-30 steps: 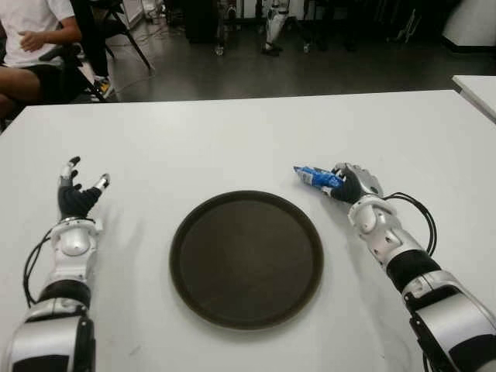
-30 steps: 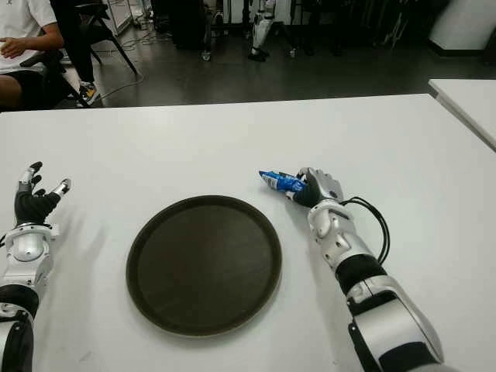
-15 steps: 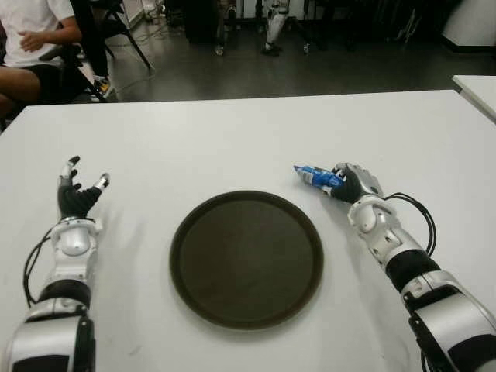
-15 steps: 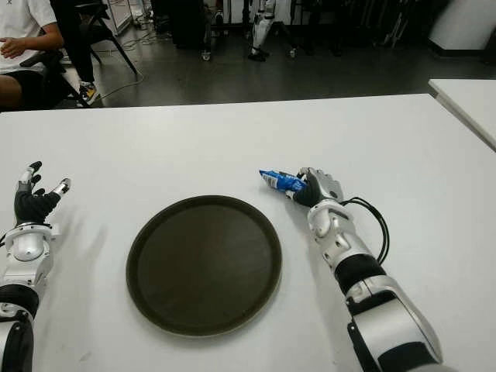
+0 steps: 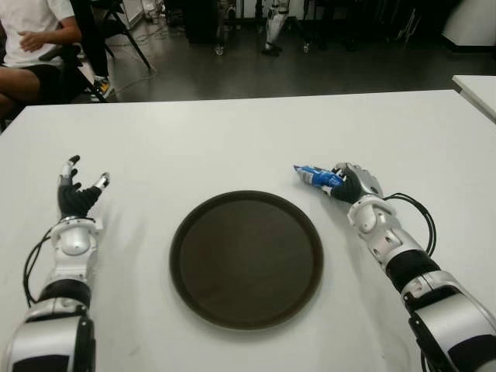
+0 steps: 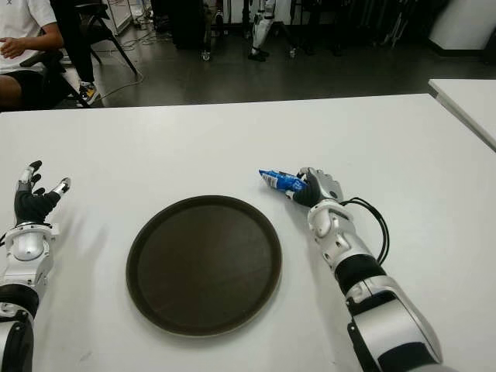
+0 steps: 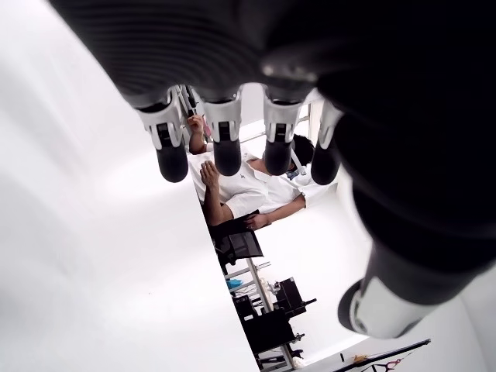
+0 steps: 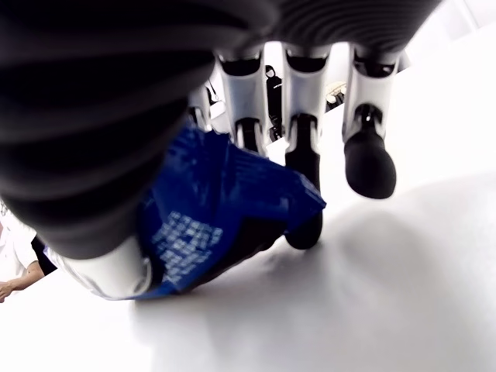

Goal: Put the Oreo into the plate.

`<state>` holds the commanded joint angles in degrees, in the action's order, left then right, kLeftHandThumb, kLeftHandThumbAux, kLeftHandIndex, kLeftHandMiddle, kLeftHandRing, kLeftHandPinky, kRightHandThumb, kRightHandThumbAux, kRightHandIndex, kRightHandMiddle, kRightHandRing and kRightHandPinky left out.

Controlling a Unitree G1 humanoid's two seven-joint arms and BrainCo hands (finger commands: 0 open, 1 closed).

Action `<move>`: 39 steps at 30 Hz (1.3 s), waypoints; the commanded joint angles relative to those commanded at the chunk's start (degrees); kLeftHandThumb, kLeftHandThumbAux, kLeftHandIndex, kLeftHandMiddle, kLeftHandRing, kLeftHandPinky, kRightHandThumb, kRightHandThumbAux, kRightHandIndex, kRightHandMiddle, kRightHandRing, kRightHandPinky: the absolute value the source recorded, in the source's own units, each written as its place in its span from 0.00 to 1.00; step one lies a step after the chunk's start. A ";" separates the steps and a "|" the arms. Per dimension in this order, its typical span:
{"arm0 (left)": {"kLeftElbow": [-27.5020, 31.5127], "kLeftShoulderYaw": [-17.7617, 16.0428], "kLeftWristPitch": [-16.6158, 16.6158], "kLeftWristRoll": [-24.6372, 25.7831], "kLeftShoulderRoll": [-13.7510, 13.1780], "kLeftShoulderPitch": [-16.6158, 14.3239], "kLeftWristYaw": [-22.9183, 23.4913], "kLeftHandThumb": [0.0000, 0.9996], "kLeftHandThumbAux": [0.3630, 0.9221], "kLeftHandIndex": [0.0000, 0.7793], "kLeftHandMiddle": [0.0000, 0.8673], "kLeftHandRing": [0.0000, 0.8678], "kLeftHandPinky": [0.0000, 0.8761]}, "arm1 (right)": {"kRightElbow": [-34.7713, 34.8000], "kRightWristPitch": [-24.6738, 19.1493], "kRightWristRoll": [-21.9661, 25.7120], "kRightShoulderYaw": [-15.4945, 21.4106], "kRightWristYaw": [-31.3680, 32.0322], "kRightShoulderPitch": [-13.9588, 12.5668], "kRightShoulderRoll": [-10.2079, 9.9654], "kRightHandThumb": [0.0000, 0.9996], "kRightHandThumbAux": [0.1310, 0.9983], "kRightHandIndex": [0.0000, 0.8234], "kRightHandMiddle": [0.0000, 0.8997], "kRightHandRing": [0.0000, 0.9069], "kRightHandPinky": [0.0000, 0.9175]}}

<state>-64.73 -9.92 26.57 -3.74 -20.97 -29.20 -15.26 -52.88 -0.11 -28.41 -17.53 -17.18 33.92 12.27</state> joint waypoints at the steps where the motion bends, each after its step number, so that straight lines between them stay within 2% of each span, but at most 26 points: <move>1: 0.00 0.07 0.01 -0.09 -0.05 0.01 -0.01 0.00 0.69 0.00 0.00 0.00 0.00 | 0.00 0.53 0.30 0.30 -0.46 -0.09 -0.08 0.70 0.68 0.53 0.85 0.84 0.82; 9: 0.53 0.47 0.11 -0.38 -0.04 0.19 0.11 0.00 0.68 0.00 0.00 0.00 0.00 | 1.98 8.25 5.11 4.91 -3.51 -1.59 -1.24 0.71 0.68 0.53 0.88 0.87 0.86; 13: 0.51 0.45 0.11 -0.26 -0.14 0.18 0.49 0.00 0.69 0.00 0.00 0.00 0.00 | 5.75 11.94 7.40 6.72 -2.78 -2.31 -1.52 0.71 0.68 0.54 0.89 0.88 0.87; 20: -0.26 0.37 -0.06 -0.24 -0.19 -0.11 0.46 0.00 0.68 0.00 0.00 0.00 0.00 | 5.99 26.26 11.23 8.85 -2.75 -3.95 -2.61 0.71 0.68 0.54 0.90 0.91 0.89; 25: -0.38 0.31 -0.35 -0.13 0.05 -0.20 0.32 0.00 0.63 0.00 0.00 0.00 0.00 | 7.03 32.68 12.89 9.30 -1.07 -5.07 -3.78 0.71 0.68 0.54 0.90 0.90 0.89; 32: -0.45 0.18 -1.37 -0.09 0.34 -0.40 -0.62 0.00 0.58 0.00 0.00 0.00 0.00 | 8.21 36.07 12.92 9.15 1.00 -5.81 -5.14 0.71 0.68 0.54 0.91 0.91 0.90; 39: -0.78 0.08 -1.74 0.09 0.31 -0.68 -0.77 0.00 0.59 0.00 0.00 0.00 0.00 | 6.49 36.64 12.54 9.42 1.86 -5.47 -5.97 0.71 0.68 0.54 0.92 0.92 0.91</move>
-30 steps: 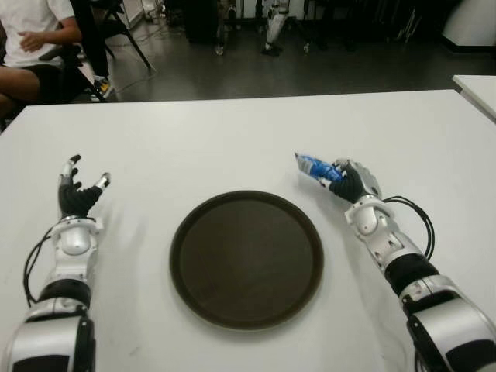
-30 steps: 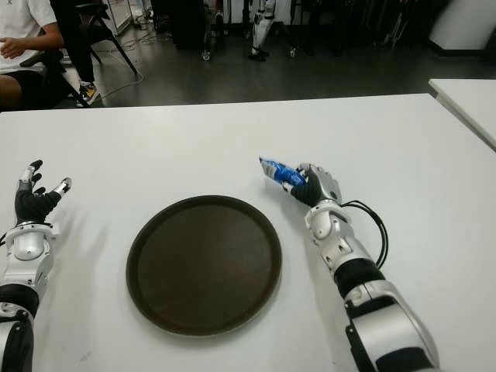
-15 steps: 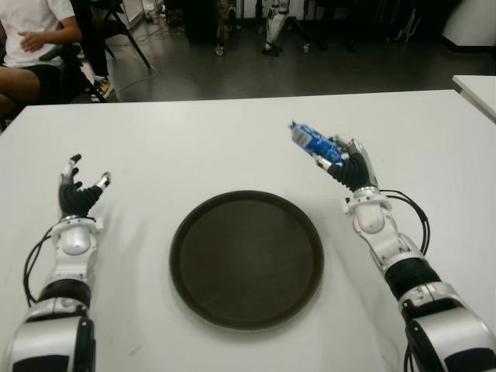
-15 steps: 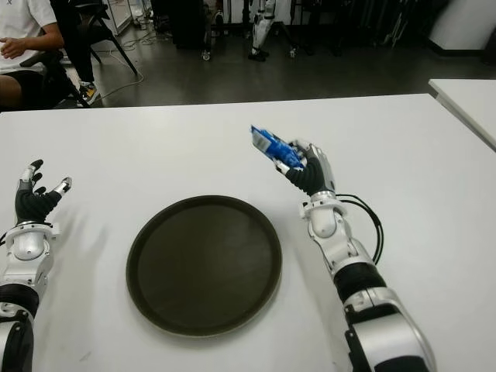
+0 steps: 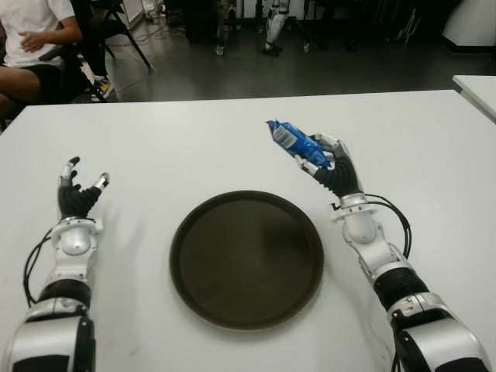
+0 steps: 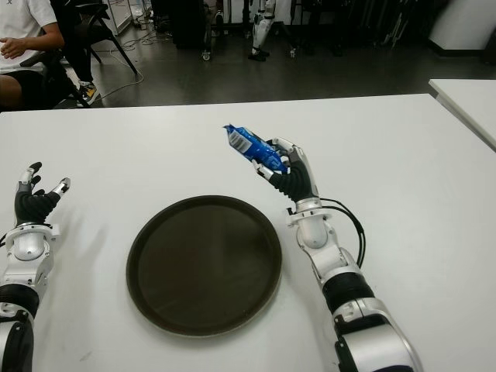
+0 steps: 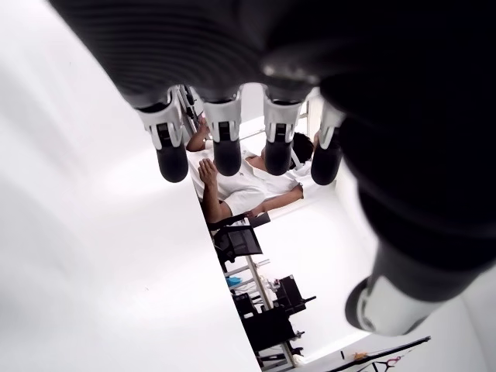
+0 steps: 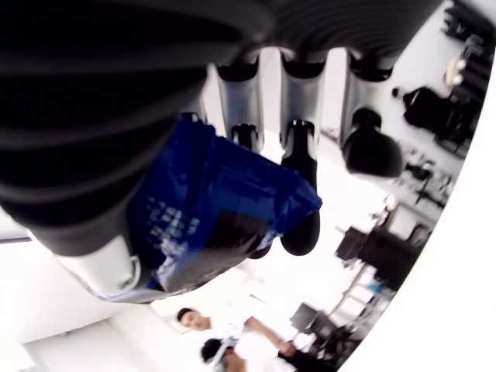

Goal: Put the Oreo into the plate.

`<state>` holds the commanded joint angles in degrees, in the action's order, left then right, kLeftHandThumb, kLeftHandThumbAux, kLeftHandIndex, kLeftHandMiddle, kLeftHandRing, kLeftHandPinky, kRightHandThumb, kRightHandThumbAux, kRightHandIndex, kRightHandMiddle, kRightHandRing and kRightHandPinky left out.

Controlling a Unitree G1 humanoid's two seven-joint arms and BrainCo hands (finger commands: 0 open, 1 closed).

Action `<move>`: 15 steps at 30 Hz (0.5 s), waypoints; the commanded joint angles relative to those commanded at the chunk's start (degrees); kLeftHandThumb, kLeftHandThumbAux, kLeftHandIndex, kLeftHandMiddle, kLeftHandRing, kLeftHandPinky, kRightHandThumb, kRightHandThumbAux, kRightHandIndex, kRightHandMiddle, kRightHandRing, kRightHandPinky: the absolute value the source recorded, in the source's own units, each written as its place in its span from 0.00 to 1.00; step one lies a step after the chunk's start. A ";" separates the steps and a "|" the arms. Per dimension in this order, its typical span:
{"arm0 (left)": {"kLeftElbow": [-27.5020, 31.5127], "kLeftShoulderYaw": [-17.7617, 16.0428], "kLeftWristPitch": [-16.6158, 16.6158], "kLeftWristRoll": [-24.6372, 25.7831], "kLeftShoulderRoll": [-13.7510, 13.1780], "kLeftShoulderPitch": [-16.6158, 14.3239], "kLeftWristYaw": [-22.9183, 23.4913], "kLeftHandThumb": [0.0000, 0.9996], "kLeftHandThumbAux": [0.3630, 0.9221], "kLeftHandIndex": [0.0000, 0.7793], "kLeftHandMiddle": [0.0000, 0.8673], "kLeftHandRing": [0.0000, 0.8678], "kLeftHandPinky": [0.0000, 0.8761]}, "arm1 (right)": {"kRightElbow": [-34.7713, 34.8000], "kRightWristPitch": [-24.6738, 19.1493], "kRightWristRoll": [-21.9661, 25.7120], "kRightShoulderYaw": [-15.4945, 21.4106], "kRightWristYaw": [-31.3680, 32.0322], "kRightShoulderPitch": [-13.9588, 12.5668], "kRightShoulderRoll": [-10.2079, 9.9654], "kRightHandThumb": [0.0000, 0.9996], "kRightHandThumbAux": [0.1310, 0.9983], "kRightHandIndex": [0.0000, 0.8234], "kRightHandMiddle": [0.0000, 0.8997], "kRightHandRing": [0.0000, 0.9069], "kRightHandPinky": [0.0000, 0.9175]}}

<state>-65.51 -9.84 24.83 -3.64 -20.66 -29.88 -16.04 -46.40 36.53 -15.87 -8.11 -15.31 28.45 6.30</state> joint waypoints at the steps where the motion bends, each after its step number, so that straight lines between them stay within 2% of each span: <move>1: -0.04 0.02 0.06 -0.04 -0.04 -0.02 -0.03 0.00 0.59 0.00 0.00 0.00 0.00 | -0.70 0.02 0.09 0.08 0.12 0.22 -0.11 0.71 0.68 0.54 0.92 0.92 0.91; 15: 1.85 0.74 1.49 -0.41 0.31 0.77 0.51 0.00 0.64 0.00 0.00 0.00 0.00 | -3.99 0.14 -0.31 -0.54 2.01 1.27 -1.36 0.71 0.67 0.54 0.92 0.93 0.91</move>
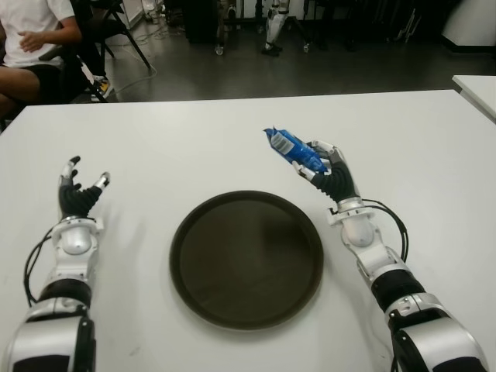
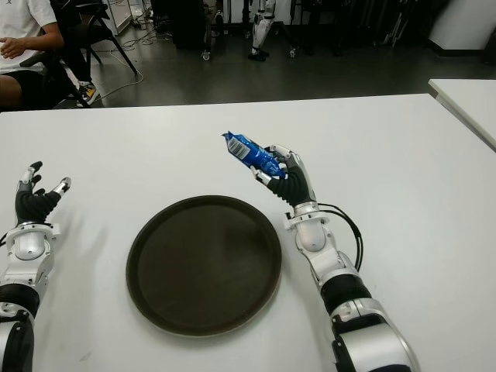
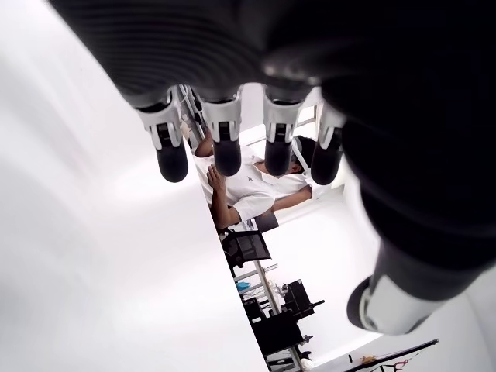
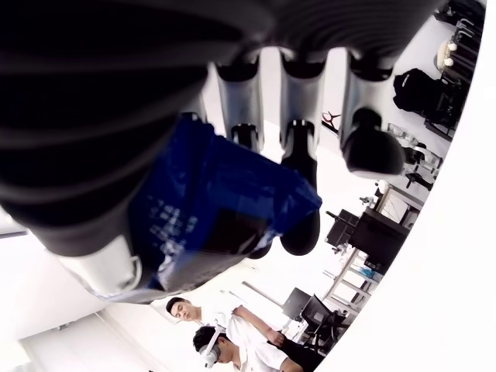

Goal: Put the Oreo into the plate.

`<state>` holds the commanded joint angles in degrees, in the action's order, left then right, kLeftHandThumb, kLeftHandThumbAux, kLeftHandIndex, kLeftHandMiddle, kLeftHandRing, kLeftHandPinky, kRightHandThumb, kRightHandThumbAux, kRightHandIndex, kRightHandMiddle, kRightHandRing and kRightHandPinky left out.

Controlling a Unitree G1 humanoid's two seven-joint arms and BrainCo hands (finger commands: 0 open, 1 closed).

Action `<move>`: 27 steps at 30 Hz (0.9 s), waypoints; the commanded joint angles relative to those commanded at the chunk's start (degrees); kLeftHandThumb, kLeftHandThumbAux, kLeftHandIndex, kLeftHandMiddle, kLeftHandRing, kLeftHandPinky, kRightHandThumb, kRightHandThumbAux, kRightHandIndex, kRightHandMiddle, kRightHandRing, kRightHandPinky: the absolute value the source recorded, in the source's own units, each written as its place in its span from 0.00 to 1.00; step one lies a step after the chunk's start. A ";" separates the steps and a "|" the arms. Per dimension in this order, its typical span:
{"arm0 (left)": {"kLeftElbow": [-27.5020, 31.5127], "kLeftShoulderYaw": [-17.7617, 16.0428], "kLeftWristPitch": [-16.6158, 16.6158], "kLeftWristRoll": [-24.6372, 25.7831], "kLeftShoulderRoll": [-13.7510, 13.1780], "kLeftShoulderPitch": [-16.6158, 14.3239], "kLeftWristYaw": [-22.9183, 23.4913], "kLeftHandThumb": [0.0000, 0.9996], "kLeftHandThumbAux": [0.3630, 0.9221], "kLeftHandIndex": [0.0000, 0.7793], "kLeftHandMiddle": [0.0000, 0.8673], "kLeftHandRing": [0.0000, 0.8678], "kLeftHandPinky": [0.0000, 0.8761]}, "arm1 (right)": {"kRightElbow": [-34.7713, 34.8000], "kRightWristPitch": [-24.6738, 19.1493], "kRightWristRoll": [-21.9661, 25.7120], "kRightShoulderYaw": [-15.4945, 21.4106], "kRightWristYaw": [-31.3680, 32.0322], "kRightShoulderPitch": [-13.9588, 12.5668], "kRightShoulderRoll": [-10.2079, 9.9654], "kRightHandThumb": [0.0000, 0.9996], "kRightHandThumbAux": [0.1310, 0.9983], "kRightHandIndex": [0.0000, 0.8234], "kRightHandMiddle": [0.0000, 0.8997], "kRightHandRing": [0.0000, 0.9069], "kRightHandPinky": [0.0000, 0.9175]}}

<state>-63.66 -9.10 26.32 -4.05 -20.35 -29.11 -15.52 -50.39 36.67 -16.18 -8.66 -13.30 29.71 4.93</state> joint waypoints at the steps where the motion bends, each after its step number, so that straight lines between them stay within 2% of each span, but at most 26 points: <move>1: 0.02 0.00 0.03 0.04 0.01 0.02 0.12 0.00 0.65 0.00 0.00 0.00 0.00 | -0.15 0.06 0.02 -0.13 0.47 0.01 -0.06 0.70 0.67 0.54 0.93 0.93 0.91; 10: 0.04 -0.20 -0.44 0.33 -0.20 0.19 0.74 0.00 0.63 0.00 0.00 0.00 0.00 | 1.26 -2.03 -0.89 -1.90 3.87 -1.03 -1.07 0.70 0.68 0.54 0.93 0.93 0.92; 22: 0.82 -0.30 -1.00 0.29 0.16 0.34 -0.18 0.00 0.68 0.00 0.00 0.00 0.00 | 8.92 -10.77 -4.08 -6.34 10.79 -3.73 -0.09 0.71 0.68 0.53 0.93 0.93 0.91; 27: 1.08 -0.22 -0.89 0.20 0.21 0.52 -0.11 0.00 0.71 0.00 0.00 0.00 0.00 | 11.75 -12.77 -4.77 -7.61 12.96 -4.78 0.42 0.71 0.68 0.53 0.93 0.93 0.92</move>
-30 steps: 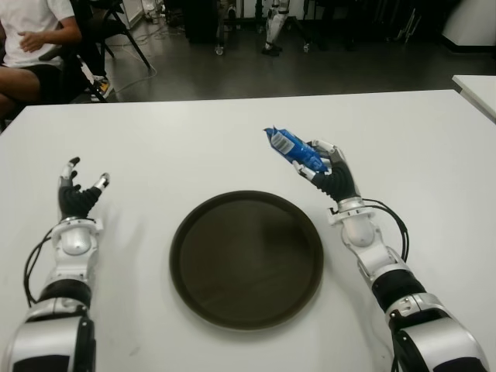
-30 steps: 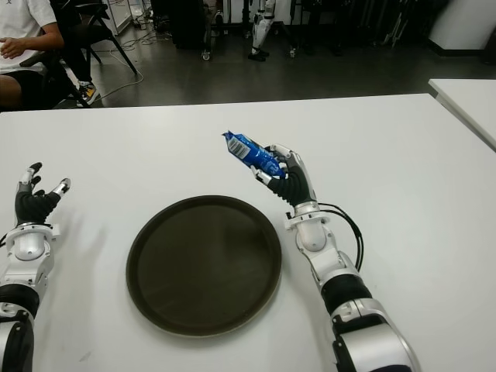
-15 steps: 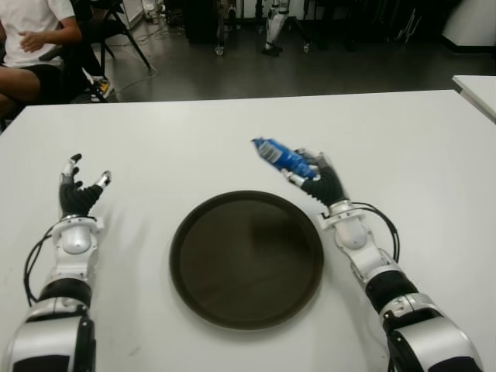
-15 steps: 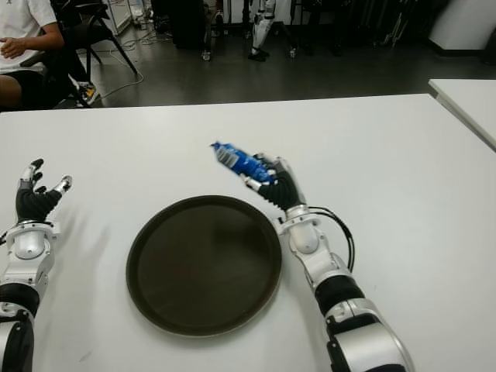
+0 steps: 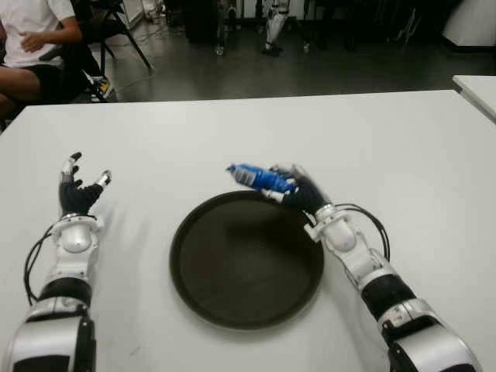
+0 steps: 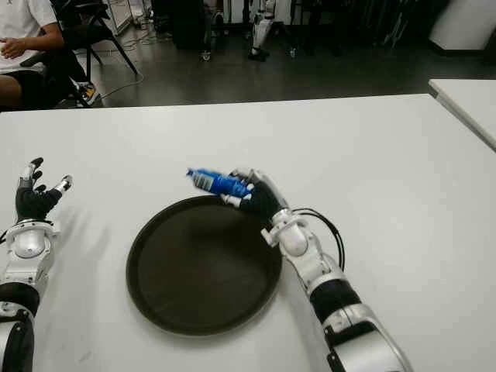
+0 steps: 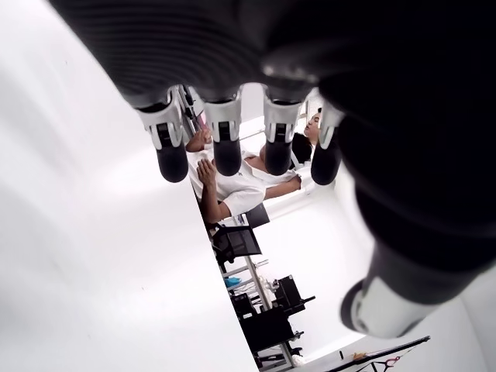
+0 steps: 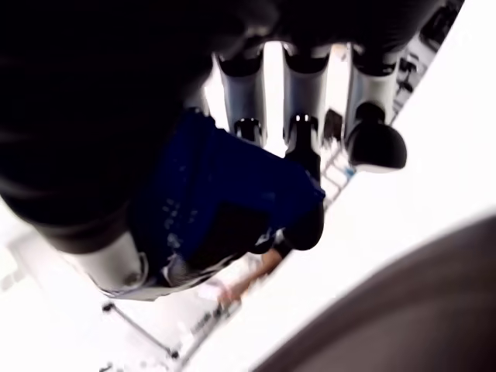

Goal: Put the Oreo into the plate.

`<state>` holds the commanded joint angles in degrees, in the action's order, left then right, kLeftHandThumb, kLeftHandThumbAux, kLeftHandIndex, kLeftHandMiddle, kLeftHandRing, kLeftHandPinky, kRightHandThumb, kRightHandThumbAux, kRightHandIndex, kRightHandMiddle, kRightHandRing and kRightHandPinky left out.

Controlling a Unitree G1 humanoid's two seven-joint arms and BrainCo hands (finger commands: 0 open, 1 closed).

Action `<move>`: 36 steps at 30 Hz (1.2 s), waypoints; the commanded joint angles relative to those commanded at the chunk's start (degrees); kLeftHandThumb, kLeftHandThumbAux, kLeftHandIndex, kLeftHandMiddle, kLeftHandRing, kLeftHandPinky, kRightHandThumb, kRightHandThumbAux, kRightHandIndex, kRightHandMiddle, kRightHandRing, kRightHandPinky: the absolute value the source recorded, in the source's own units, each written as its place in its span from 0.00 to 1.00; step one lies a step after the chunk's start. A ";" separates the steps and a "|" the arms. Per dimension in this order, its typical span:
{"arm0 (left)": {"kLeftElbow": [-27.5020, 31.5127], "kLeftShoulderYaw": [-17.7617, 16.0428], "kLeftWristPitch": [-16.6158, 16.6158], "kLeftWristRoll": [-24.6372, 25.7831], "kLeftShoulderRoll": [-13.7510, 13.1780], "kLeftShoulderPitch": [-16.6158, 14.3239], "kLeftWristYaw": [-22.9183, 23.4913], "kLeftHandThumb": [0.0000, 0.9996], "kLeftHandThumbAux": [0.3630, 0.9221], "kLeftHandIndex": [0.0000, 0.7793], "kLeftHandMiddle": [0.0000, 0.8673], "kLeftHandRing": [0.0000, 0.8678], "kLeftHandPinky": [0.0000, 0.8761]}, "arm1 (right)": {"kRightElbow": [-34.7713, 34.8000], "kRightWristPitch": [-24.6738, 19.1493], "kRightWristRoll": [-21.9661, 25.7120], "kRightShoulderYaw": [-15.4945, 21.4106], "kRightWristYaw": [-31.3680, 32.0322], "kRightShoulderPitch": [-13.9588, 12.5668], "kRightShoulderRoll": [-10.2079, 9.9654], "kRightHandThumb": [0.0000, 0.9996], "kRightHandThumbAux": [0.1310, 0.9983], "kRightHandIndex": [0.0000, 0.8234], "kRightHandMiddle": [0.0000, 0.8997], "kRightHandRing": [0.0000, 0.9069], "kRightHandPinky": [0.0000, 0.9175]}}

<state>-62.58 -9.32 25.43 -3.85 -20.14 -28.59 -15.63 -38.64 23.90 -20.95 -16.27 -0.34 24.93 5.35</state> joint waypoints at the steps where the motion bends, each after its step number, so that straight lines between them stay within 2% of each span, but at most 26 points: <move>1: -0.05 -0.02 0.01 0.04 -0.03 0.00 0.13 0.00 0.71 0.00 0.00 0.00 0.00 | 0.43 -0.31 -0.22 -0.30 0.28 -0.16 0.08 0.71 0.68 0.53 0.93 0.93 0.92; 14: -0.19 0.30 -0.06 -0.44 -0.35 0.03 0.14 0.00 0.64 0.01 0.00 0.00 0.00 | -0.11 0.69 -4.43 -2.73 -1.76 -0.11 0.95 0.71 0.68 0.53 0.95 0.96 0.96; 24: -0.65 -0.63 0.41 0.76 0.06 -0.24 0.52 0.00 0.70 0.01 0.00 0.00 0.00 | -1.62 1.30 -3.63 -2.81 -0.12 0.51 1.49 0.71 0.68 0.53 0.95 0.95 0.94; 36: -1.19 -0.73 0.03 0.64 0.03 -0.48 0.43 0.00 0.70 0.00 0.00 0.00 0.00 | -0.27 -0.51 -2.76 -3.28 4.04 0.31 2.40 0.71 0.67 0.53 0.95 0.95 0.94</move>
<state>-63.77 -10.06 25.46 -3.21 -20.11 -29.06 -15.20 -38.91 23.39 -23.71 -19.55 3.70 25.24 7.75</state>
